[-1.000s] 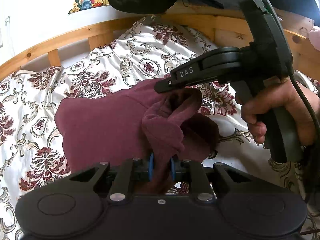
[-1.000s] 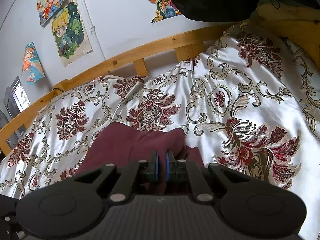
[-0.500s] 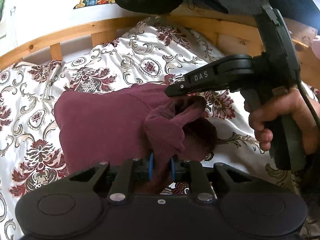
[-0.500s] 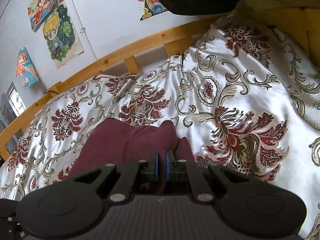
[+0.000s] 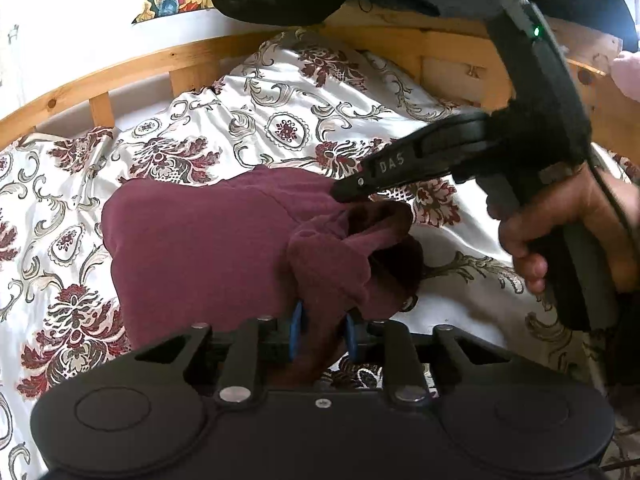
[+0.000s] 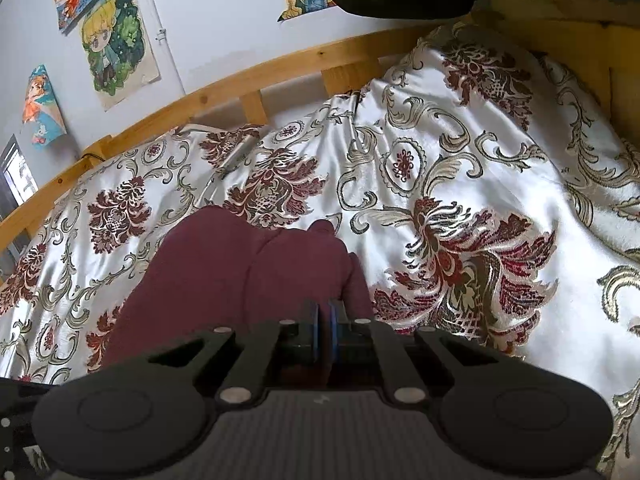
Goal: Fold small clothes
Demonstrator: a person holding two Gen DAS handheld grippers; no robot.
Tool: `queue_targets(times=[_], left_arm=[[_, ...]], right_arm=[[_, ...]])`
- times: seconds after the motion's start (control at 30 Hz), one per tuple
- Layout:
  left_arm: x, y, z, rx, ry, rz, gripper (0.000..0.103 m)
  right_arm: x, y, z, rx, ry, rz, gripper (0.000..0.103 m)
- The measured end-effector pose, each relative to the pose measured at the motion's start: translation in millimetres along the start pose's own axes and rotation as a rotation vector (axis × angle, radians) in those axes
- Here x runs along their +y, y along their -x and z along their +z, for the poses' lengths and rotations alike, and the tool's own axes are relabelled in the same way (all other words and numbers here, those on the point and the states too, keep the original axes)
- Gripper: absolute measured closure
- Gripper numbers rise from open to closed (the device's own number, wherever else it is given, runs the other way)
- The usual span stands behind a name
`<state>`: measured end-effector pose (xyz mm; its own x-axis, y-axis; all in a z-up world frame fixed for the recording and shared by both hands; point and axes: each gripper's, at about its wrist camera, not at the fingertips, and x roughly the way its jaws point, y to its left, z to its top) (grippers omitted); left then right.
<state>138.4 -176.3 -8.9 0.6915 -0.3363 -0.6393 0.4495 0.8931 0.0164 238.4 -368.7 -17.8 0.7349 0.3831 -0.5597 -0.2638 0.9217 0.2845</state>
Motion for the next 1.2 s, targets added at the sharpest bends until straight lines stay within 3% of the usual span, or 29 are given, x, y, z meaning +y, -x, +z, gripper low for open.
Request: queue_targets(times=[0.07,0.13,0.2,0.23,0.37,0.4,0.47,0.57,0.6,0.67,0.77,0.9,1.03,1.1,1.2], left_arm=[[2.6,4.0,0.9,0.000,0.021,-0.019,0.070],[7.9,9.5,2.8,-0.006,0.061,-0.049,0.059],[15.8,19.5,3.5,-0.036,0.117,-0.081,0.036],[19.3,25.9,3.3,-0.061,0.141,-0.081,0.032],[34.1,45.8,3.4,-0.142,0.214,0.008,0.004],[38.6,48.3,3.4,-0.151,0.241,0.038,0.001],[48.5,49.6,3.0,-0.149,0.295,0.091,0.001],[64.1,44.4,0.6,-0.096,0.388,0.173,0.001],[70.1,42.1,-1.4,-0.075,0.429,0.190,0.001],[83.5,40.4,-6.1,-0.046,0.513,0.201,0.001],[99.5,35.6,-14.9,-0.008,0.617,0.203,0.001],[105.8,27.1,-25.2,0.060,0.671,0.195,0.001],[100.7,16.3,-32.9,0.105,0.647,0.205,0.001],[98.4,12.5,-34.3,0.116,0.628,0.211,0.001],[96.1,9.5,-35.2,0.125,0.617,0.216,0.001]], right_arm=[[-2.0,-1.4,-0.7,-0.002,-0.002,0.002,0.096],[-2.5,-1.3,-0.6,-0.008,0.003,-0.001,0.096],[-1.7,-0.8,-0.5,-0.011,0.014,-0.004,0.096],[-1.6,-1.2,-0.6,-0.008,0.015,-0.006,0.096],[-2.9,-0.8,-1.5,0.001,-0.006,-0.005,0.091],[-2.5,0.0,-1.1,0.005,-0.006,-0.004,0.086],[-1.7,4.6,0.1,-0.004,-0.001,-0.014,0.063],[1.1,16.4,2.3,-0.012,-0.013,0.007,0.039],[2.9,20.1,2.8,-0.013,-0.013,0.017,0.035],[9.5,27.6,2.0,0.001,-0.001,0.047,0.018],[23.8,34.4,-1.9,0.028,0.036,0.081,0.007],[34.6,29.0,-9.9,0.065,0.067,0.035,0.007],[16.2,20.7,-13.8,0.055,-0.092,0.089,0.010],[9.1,13.8,-16.5,0.061,-0.141,0.089,0.017],[0.9,6.0,-20.4,0.084,-0.201,0.085,0.046]])
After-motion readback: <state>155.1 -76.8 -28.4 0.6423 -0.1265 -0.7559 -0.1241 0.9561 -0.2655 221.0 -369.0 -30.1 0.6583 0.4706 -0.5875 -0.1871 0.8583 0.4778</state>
